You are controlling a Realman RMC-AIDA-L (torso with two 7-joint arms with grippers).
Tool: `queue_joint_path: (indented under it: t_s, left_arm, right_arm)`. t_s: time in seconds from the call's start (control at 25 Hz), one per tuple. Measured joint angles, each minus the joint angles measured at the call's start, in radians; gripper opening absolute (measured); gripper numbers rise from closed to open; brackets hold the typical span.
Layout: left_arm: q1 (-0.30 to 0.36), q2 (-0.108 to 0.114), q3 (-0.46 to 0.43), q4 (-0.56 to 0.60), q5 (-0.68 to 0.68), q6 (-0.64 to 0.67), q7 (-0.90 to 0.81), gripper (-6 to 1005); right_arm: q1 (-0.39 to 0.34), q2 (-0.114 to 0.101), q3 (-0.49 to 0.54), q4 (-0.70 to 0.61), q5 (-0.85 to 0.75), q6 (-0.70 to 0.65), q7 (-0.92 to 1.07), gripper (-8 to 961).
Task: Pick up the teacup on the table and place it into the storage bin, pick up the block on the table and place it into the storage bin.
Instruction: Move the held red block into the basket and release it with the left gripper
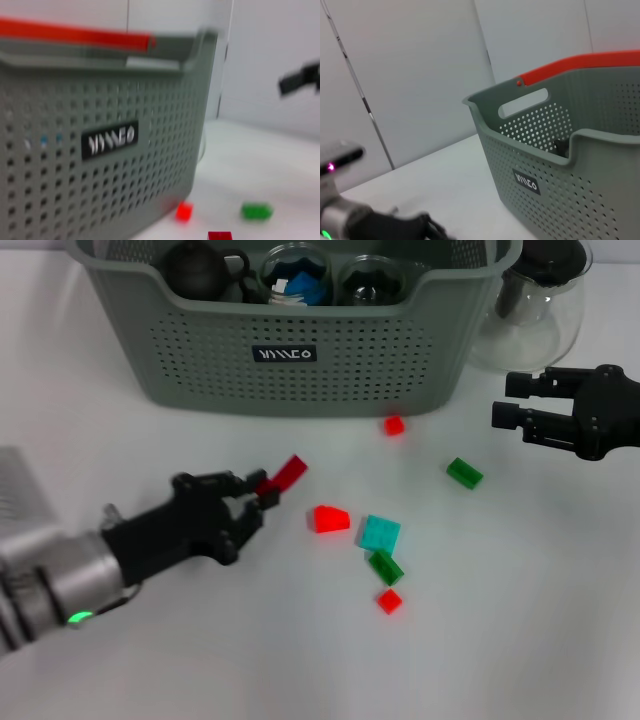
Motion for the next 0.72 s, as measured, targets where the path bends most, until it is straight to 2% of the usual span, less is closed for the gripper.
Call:
queue_joint_path:
  t_s: [0.04,0.08,0.2,0.32,0.4,0.48,0.56,0.72]
  left_arm:
    - [0.024,0.003,-0.002,0.093,0.020,0.121,-0.115,184]
    - [0.024,0.003,-0.002,0.093,0.020,0.121,-0.115,184]
    - [0.036,0.019,-0.026,0.234,0.027,0.347,-0.313,185]
    - [-0.003,0.039,-0.108,0.340,-0.001,0.546,-0.507,186]
    - [-0.047,0.053,-0.161,0.409,-0.037,0.618,-0.650,186]
    - [-0.103,0.072,-0.186,0.478,-0.076,0.619,-0.794,187]
    - [-0.165,0.101,-0.189,0.535,-0.091,0.559,-0.900,188]
    - [-0.301,0.183,-0.128,0.588,-0.043,0.340,-1.100,189]
  right_arm:
    - [0.000,0.000,0.000,0.000,0.000,0.000,0.000,524]
    - [0.000,0.000,0.000,0.000,0.000,0.000,0.000,524]
    - [0.001,0.000,0.000,0.000,0.000,0.000,-0.004,524]
    - [0.004,0.002,-0.001,0.000,-0.002,0.000,-0.007,524]
    - [0.004,0.003,-0.004,0.000,-0.003,0.003,-0.008,524]
    - [0.004,0.005,-0.008,0.000,-0.005,0.007,-0.008,523]
    - [0.002,0.006,-0.009,0.000,-0.005,0.007,-0.009,523]
    - [-0.001,0.006,-0.009,0.000,-0.006,0.003,-0.009,523]
